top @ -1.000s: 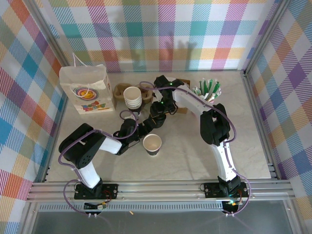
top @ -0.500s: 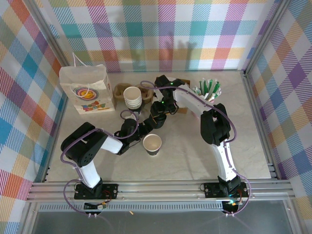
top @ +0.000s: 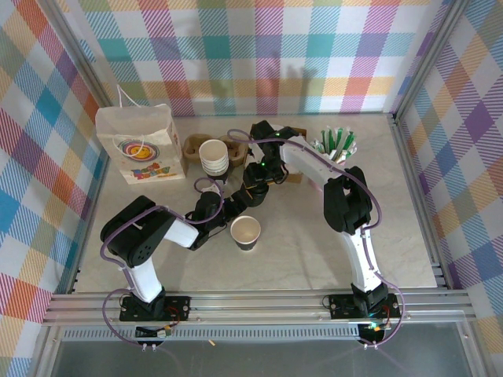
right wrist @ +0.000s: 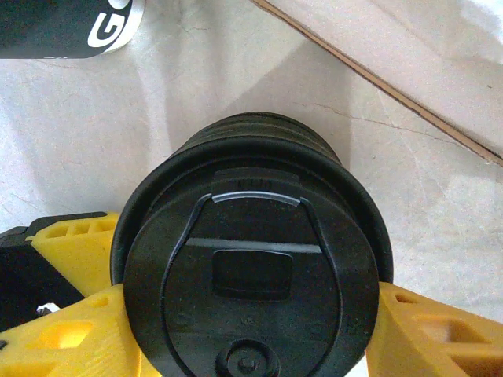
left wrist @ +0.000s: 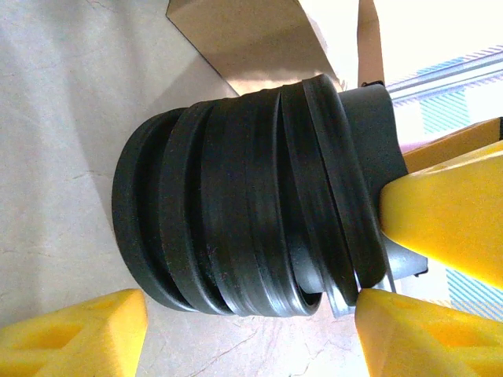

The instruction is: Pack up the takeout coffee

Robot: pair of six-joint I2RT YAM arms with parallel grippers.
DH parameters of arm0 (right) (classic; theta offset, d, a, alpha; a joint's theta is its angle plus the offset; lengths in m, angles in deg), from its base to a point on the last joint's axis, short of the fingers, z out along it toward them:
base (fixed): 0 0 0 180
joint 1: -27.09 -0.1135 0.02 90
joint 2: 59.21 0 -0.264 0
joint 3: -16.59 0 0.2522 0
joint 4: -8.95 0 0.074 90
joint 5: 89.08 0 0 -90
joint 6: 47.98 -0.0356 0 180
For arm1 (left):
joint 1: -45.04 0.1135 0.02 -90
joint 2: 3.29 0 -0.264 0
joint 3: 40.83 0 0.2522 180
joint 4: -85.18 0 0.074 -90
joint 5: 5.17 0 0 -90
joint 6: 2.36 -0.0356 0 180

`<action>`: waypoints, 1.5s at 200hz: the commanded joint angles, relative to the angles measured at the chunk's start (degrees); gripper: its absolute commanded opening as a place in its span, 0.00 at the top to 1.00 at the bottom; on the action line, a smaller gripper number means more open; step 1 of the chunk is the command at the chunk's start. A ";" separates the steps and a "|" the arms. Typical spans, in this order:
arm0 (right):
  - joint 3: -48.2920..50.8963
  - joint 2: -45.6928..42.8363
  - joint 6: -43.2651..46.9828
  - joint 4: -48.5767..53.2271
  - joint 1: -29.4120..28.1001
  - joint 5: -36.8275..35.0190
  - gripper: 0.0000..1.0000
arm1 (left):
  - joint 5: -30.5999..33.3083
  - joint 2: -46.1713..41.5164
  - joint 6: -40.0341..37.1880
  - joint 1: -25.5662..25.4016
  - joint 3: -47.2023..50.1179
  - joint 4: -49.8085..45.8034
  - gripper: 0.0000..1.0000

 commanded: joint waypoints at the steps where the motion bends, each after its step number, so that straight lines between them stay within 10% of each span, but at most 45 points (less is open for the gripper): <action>1: -0.71 -3.13 -0.53 3.10 -0.11 4.05 0.48 | -0.19 3.51 2.06 -0.97 1.66 -4.94 0.31; 300: -1.75 -5.45 0.97 3.44 0.37 2.43 0.48 | 4.65 0.86 3.99 -0.99 2.47 -13.37 0.34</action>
